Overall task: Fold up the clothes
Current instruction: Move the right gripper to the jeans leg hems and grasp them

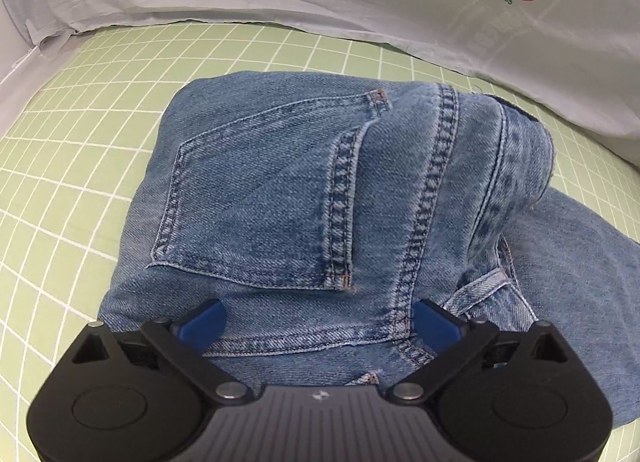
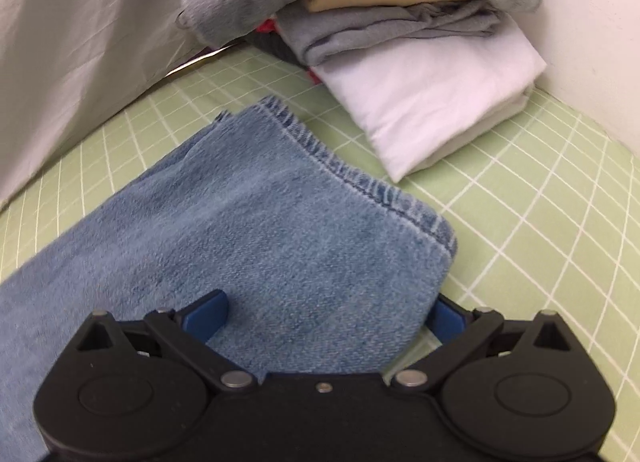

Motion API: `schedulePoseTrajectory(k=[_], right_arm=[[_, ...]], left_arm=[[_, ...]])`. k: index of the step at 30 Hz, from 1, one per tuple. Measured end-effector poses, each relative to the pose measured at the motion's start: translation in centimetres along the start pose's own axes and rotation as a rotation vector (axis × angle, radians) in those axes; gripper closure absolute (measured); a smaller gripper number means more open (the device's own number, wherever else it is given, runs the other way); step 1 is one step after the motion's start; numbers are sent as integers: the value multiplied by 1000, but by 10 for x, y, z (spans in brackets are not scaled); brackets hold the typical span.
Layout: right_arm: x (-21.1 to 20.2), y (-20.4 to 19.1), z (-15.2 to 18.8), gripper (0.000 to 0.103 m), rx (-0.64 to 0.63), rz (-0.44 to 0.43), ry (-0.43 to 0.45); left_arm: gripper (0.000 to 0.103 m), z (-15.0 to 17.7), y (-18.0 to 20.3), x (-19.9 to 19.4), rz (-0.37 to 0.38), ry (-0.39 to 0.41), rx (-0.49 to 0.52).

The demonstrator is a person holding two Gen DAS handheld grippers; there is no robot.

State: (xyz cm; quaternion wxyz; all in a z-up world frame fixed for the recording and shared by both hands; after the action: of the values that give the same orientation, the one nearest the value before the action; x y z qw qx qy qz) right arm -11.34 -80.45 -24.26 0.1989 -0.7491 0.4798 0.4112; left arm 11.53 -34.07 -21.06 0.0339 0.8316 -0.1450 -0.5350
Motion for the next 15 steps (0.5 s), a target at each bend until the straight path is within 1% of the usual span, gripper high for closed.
schedulePoseTrajectory(k=[1, 2, 3, 5, 6, 7, 8, 9, 11, 13, 15], right_arm=[[0, -4, 0, 1, -23, -10, 11], [0, -5, 0, 2, -17, -17, 8], [-3, -7, 0, 6, -21, -24, 20], [-7, -10, 0, 23, -29, -39, 44], [-10, -11, 0, 47, -33, -47, 56], [-13, -15, 0, 69, -52, -77, 68], [-14, -18, 1, 77, -68, -103, 64], [-15, -21, 0, 82, -88, -102, 62], [-17, -26, -2, 84, -125, -100, 58], [-24, -26, -6, 86, -113, -103, 64], [-37, -24, -12, 86, -87, -126, 91]], left_arm=[[1, 0, 0, 0, -1, 0, -1], [1, 1, 0, 1, -3, 1, -3], [0, 2, 0, 2, -5, 3, -3], [0, 2, 0, 2, -10, 7, -4], [0, 2, 1, 2, -11, 3, -4], [0, 1, 1, 3, -11, -2, -4], [0, 0, 1, 3, -8, -8, -6], [0, -1, 1, 2, -2, -17, -6], [0, -2, 1, 0, 14, -31, -5], [0, -5, 0, -6, 42, -18, -20], [0, -3, -2, -18, 81, 13, -50]])
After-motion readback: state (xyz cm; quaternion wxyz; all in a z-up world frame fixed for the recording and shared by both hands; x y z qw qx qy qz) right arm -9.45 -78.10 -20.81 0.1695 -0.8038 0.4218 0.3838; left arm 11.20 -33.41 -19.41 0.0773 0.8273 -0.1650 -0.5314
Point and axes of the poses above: each gripper's, at about its wrist camera, not at the fingertips, and x roughly the way its jaws point, y to its right, z to its underside, the point moved 6 cm from there along x, roughly the way its jaws point, and after that the axes turned 9 degrees about z, right-handed, at the moved point
